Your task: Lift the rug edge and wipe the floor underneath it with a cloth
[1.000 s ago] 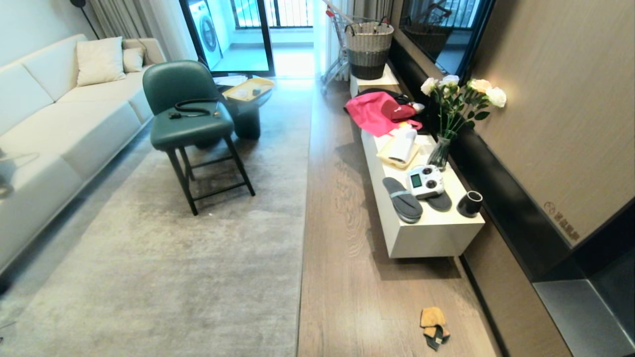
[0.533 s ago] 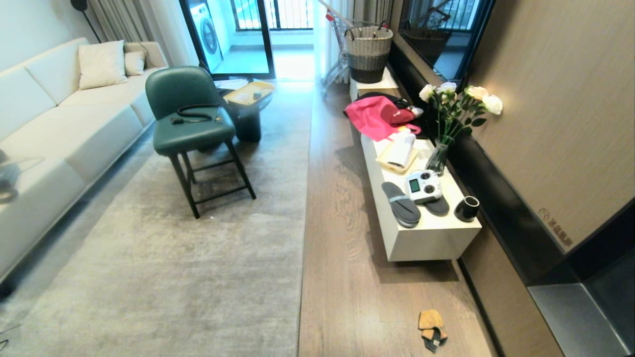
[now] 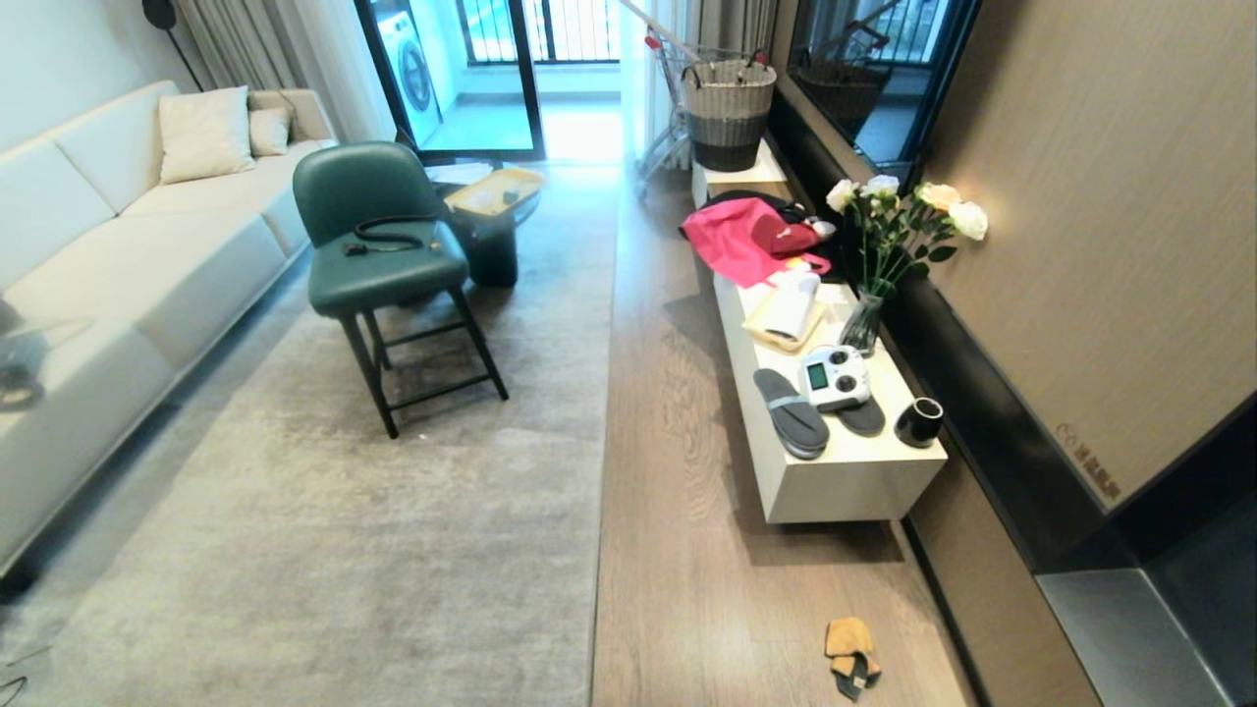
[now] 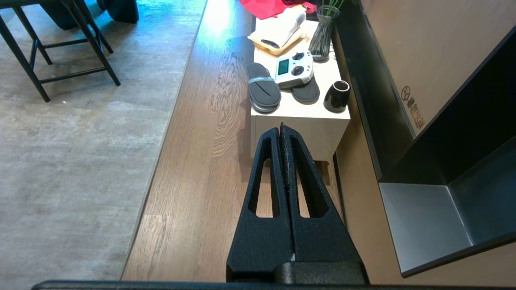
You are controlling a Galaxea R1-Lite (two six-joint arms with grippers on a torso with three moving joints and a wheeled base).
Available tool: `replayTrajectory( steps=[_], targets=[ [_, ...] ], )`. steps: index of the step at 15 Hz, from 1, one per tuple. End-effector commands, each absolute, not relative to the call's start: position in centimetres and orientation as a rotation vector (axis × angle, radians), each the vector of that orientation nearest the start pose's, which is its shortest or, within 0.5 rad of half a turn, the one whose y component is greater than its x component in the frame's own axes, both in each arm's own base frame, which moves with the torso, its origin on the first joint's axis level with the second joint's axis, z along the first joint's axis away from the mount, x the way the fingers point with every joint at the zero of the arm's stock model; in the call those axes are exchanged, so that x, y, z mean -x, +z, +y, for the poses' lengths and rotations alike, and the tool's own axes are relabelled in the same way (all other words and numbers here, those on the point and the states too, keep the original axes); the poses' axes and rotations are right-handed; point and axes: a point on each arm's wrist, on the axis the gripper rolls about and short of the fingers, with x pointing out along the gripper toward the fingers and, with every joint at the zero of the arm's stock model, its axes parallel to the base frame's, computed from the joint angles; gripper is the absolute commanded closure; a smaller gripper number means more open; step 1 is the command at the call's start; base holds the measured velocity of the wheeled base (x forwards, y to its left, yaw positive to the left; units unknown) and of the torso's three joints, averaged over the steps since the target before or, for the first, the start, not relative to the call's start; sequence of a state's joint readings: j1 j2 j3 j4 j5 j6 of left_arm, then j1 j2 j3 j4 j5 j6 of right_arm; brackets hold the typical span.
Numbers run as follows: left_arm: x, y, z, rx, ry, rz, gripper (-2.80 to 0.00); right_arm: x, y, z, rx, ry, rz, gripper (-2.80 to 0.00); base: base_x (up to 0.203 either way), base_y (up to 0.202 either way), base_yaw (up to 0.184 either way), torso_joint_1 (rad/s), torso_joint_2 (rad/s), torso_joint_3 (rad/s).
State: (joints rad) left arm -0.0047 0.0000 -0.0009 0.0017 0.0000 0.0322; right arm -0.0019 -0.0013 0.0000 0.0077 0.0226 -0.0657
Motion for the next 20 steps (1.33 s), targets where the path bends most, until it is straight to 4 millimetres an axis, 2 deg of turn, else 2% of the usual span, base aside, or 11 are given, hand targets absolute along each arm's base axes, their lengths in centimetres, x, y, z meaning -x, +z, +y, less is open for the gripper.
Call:
replayTrajectory(
  steps=[1,7,20],
  targets=[
    [2.28,7.53,0.01,-0.032,-0.005,0.001,0.0,2.28,7.47,0.06,0.064,0.022,0.007,0.0,0.0,0.0,0.0,0.119,-0.28,-0.153],
    [2.29,7.57,0.01,-0.032,-0.005,0.0,0.0,2.28,7.47,0.06,0.063,0.022,0.007,0.0,0.0,0.0,0.0,0.079,-0.18,-0.095],
    [2.28,7.54,0.01,-0.032,-0.005,0.001,0.0,2.28,7.47,0.06,0.063,0.022,0.007,0.0,0.0,0.0,0.0,0.0,0.0,0.0]
  ],
)
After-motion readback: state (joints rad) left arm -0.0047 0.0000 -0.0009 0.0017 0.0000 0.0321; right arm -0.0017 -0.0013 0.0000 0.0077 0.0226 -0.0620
